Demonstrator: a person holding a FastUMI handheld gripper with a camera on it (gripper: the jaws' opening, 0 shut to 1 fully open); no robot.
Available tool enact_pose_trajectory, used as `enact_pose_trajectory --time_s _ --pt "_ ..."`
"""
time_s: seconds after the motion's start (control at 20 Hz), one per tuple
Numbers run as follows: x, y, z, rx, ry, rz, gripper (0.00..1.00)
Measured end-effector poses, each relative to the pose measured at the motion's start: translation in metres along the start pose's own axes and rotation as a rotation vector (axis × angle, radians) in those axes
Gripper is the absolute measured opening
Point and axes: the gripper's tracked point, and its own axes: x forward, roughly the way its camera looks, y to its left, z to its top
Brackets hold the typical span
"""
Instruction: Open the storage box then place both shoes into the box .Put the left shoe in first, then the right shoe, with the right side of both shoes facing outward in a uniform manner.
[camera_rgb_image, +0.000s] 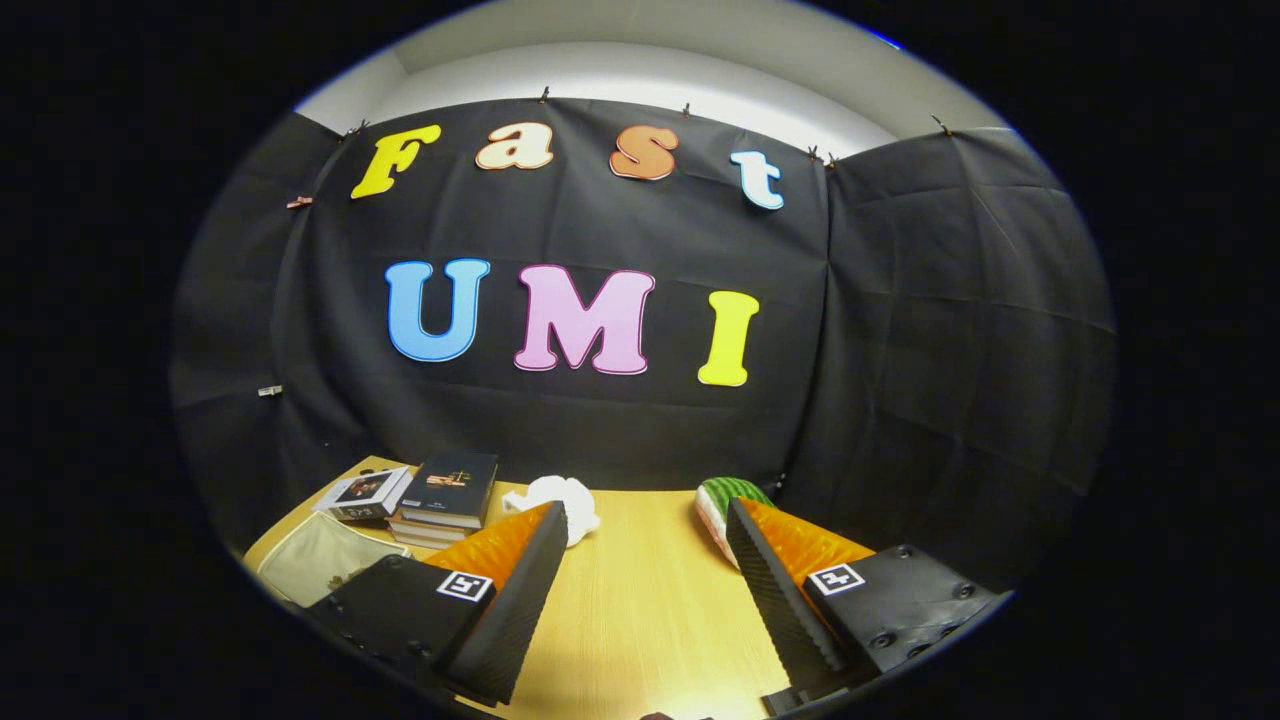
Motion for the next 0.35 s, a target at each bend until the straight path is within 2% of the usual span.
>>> enact_pose_trajectory --time_s 0.15,0.35 --pt "-0.0049 0.001 -0.0035 -0.003 0.011 0.002 0.96" --pt "-0.0052 0.0042 -0.0049 0.002 0.018 0.005 0.98"
